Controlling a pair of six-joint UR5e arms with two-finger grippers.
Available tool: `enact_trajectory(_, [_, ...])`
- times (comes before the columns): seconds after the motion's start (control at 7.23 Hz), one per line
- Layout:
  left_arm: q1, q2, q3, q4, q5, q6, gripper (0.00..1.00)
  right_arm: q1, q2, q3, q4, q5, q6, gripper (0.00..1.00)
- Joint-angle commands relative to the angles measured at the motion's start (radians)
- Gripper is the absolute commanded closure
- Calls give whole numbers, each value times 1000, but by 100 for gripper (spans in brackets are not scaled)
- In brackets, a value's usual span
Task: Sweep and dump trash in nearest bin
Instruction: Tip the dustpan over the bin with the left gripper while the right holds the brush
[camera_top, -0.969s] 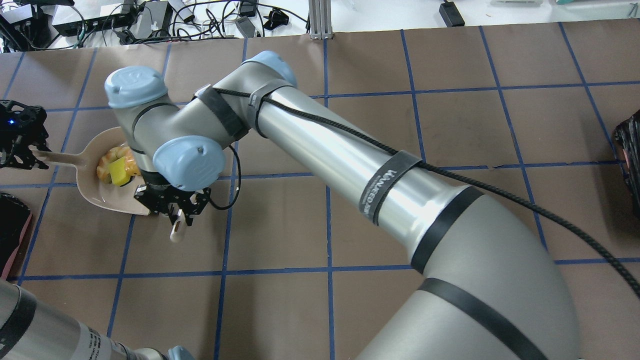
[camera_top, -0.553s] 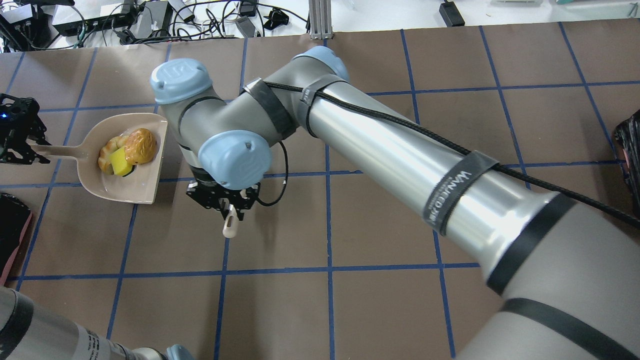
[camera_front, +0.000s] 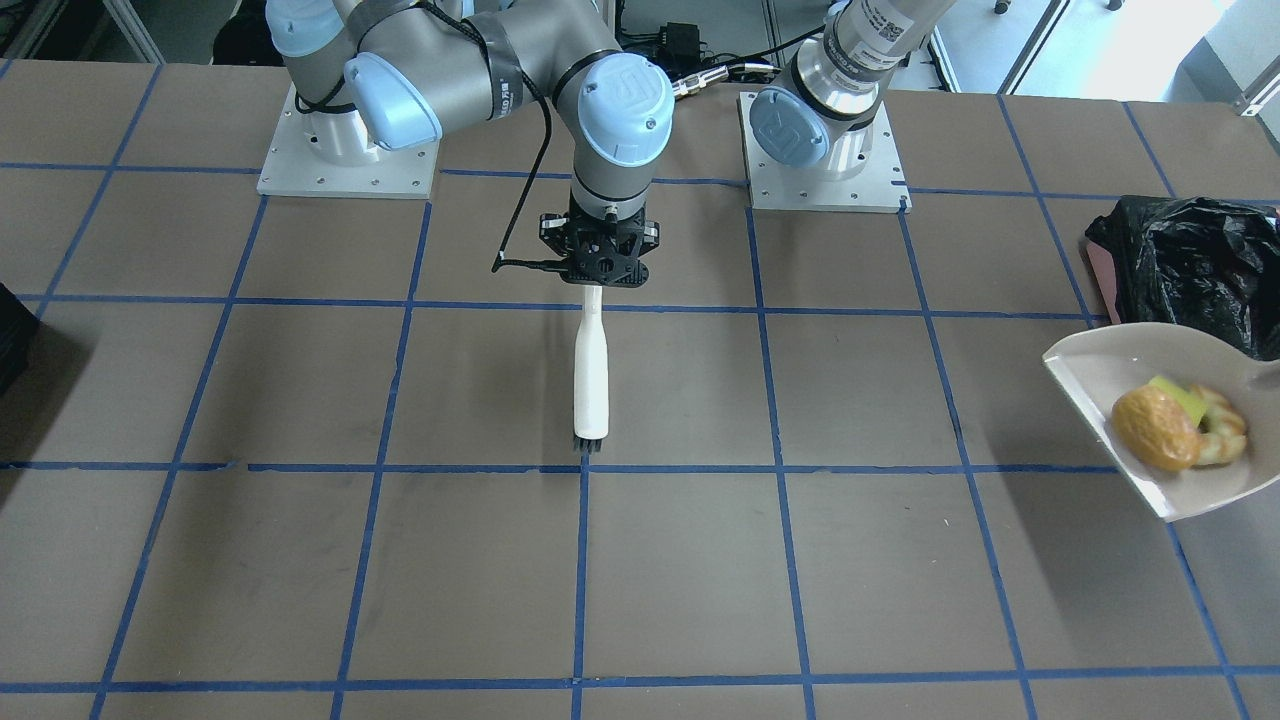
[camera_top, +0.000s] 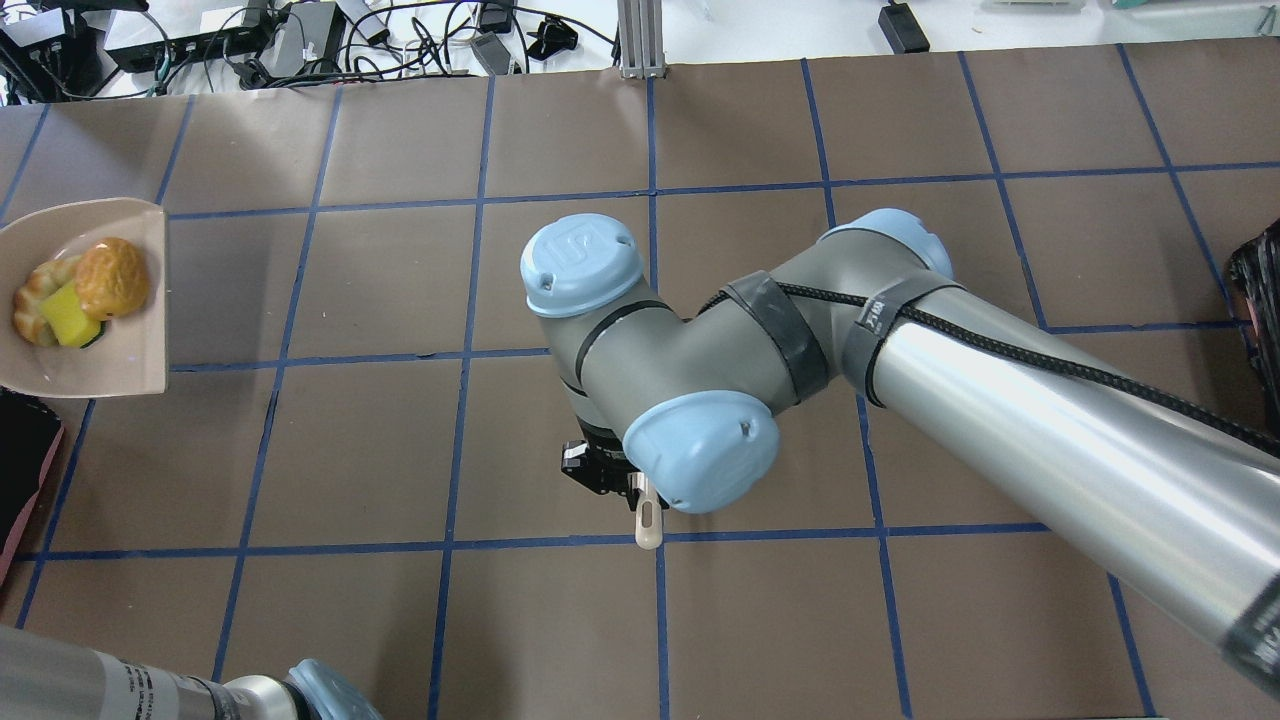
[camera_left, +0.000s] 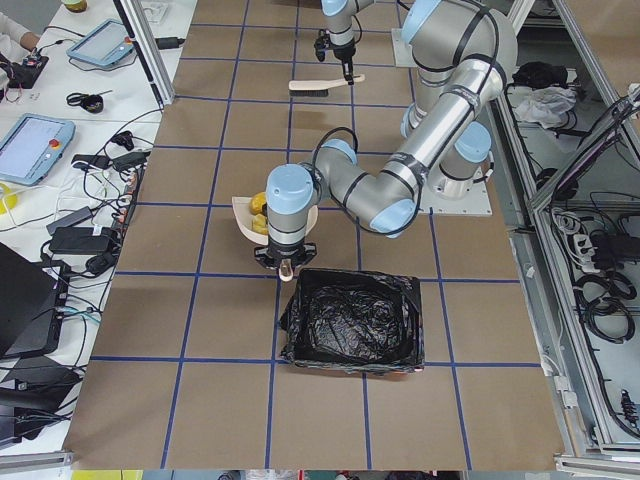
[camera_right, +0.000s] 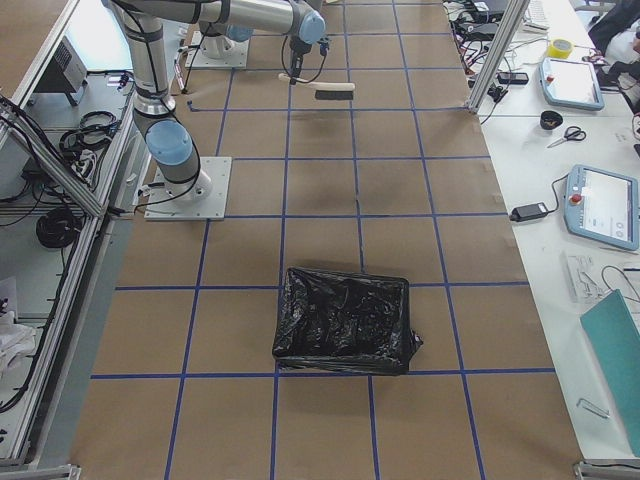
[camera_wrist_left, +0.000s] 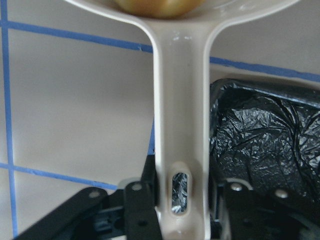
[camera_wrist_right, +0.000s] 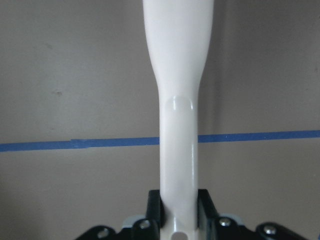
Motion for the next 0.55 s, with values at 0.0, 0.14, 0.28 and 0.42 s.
enact_trajectory(0.0, [135, -2, 104, -58, 46, 114, 100, 0, -28, 105, -97, 9, -50, 100])
enact_trajectory(0.14, [195, -14, 121, -54, 54, 178, 100, 0, -28, 114, -105, 16, -48, 100])
enact_trajectory(0.28, [250, -17, 127, -35, 74, 208, 100, 3, -26, 117, -106, 18, -46, 100])
enact_trajectory(0.42, [278, -27, 158, -23, 74, 266, 100, 3, -26, 122, -106, 20, -46, 100])
